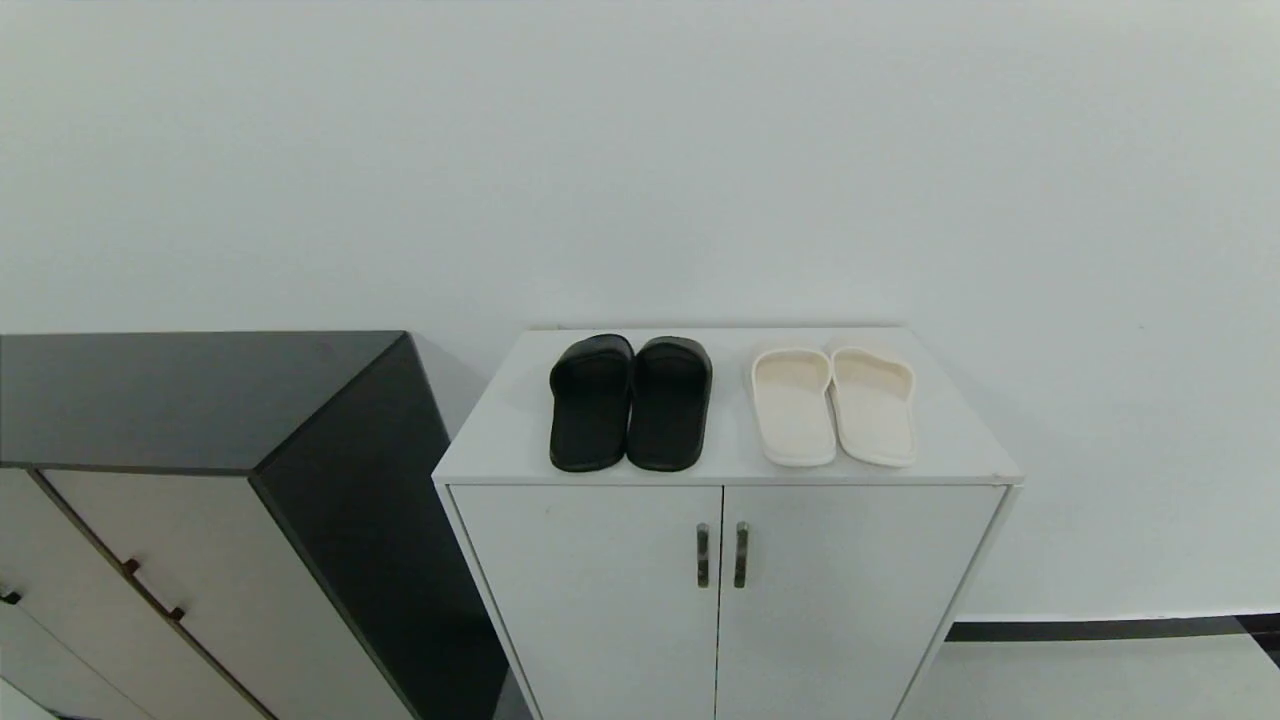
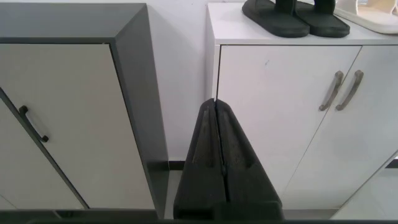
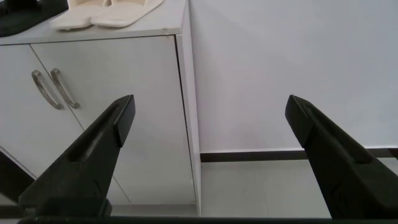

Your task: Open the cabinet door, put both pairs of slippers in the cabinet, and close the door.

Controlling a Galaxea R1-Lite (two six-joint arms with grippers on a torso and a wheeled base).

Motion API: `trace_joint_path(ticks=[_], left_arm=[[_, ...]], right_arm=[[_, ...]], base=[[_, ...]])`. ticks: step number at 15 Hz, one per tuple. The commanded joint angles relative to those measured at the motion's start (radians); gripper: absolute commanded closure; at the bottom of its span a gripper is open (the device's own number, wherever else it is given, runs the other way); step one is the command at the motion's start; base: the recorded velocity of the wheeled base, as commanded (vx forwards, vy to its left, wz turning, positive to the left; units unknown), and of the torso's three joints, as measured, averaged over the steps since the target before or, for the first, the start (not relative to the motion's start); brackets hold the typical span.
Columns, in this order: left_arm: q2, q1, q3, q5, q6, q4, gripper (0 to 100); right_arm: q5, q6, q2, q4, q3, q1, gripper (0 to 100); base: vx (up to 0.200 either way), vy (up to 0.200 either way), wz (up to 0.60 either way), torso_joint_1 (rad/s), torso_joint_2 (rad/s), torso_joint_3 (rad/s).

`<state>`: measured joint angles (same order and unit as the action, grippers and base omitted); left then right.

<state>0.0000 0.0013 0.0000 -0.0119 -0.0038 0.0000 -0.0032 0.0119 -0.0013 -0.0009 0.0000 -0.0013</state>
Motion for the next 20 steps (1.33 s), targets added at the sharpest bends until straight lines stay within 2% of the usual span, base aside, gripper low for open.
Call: trace_joint_path(ticks=[1, 6, 12, 13, 14, 15, 16, 17, 18, 19, 20], left_arm=[[0.000, 0.000, 0.000, 0.000, 0.001, 0.000, 100], [0.000, 0.000, 0.000, 0.000, -0.001, 0.000, 100], [0.002, 0.000, 0.000, 0.000, -0.001, 0.000, 100], [0.000, 0.000, 0.000, 0.000, -0.001, 0.000, 100], [0.000, 0.000, 0.000, 0.000, -0.002, 0.000, 100], [0.000, 0.000, 0.000, 0.000, 0.001, 0.000, 100], [0.000, 0.000, 0.000, 0.000, 0.002, 0.000, 100], [0.000, 0.000, 0.000, 0.000, 0.001, 0.000, 100], [0.000, 0.000, 0.000, 0.001, 0.001, 0.000, 100], [0.000, 0.000, 0.000, 0.001, 0.005, 0.000, 100], [0.002, 0.000, 0.000, 0.003, 0.007, 0.000, 100]], right_arm=[[0.000, 0.002, 0.001, -0.001, 0.000, 0.001, 0], [-0.001, 0.002, 0.001, -0.001, 0.000, 0.001, 0], [-0.006, -0.003, 0.001, -0.001, 0.000, 0.001, 0], [-0.023, 0.005, 0.001, -0.042, -0.044, -0.002, 0], [-0.070, 0.060, 0.093, -0.076, -0.285, 0.001, 0], [-0.078, 0.069, 0.187, -0.001, -0.417, 0.003, 0], [0.025, 0.030, 0.302, 0.111, -0.509, 0.006, 0], [0.175, 0.016, 0.426, 0.130, -0.512, 0.004, 0], [0.255, 0.011, 0.541, 0.099, -0.509, 0.004, 0], [0.278, 0.013, 0.669, 0.041, -0.509, 0.018, 0], [0.276, 0.014, 0.770, -0.047, -0.509, 0.070, 0]], base=[[0.000, 0.000, 0.00, 0.000, 0.00, 0.000], [0.000, 0.000, 0.00, 0.000, 0.00, 0.000], [0.200, 0.000, 0.00, 0.002, 0.00, 0.003], [0.000, 0.000, 0.00, 0.000, 0.00, 0.000], [0.000, 0.000, 0.00, 0.000, 0.00, 0.000], [0.000, 0.000, 0.00, 0.000, 0.00, 0.000], [0.000, 0.000, 0.00, 0.000, 0.00, 0.000], [0.000, 0.000, 0.00, 0.000, 0.00, 0.000], [0.000, 0.000, 0.00, 0.000, 0.00, 0.000], [0.000, 0.000, 0.00, 0.000, 0.00, 0.000], [0.000, 0.000, 0.00, 0.000, 0.00, 0.000]])
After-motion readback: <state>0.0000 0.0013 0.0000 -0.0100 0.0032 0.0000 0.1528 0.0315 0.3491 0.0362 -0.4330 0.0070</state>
